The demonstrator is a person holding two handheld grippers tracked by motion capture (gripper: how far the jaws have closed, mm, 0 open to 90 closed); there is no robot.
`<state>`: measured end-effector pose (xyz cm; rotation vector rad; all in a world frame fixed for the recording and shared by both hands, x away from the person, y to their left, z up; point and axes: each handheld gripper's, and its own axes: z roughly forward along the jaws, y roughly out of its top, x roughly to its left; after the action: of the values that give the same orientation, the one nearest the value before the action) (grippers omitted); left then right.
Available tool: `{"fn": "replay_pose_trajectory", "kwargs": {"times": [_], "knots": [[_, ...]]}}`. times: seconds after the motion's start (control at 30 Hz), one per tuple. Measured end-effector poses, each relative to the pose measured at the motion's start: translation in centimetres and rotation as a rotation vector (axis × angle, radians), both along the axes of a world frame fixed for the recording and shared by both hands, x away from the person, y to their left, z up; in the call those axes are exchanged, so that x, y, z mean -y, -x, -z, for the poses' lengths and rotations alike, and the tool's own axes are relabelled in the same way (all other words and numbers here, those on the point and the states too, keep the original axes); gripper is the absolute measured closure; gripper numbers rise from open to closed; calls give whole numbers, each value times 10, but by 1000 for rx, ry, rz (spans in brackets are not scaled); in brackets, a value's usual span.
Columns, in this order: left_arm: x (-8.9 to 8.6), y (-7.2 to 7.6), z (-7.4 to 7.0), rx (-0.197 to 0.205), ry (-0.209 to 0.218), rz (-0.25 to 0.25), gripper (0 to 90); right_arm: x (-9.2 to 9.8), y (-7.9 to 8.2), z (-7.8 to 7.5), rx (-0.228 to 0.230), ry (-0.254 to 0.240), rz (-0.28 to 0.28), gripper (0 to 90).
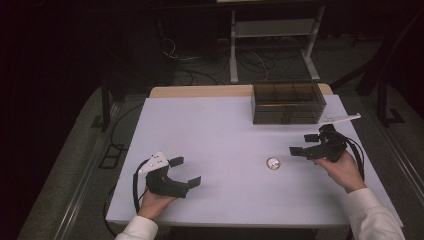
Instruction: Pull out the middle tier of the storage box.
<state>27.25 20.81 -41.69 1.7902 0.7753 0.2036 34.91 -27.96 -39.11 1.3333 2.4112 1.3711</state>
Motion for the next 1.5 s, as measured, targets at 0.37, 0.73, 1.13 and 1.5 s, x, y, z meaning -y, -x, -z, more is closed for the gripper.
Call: {"fn": "replay_pose_trajectory", "kwargs": {"times": [0.37,0.73,1.13,1.5], "knots": [[0,0,0,3,-1,-2,0,0,-14,-3,-9,-8,13,4],[0,0,-1,5,0,-4,0,2,-31,-4,-22,-49,40,4],[0,0,0,4,-1,-3,0,11,-42,7,-52,-98,72,4],[0,-1,0,4,-1,-3,0,11,-52,18,-77,-151,87,4]]}}
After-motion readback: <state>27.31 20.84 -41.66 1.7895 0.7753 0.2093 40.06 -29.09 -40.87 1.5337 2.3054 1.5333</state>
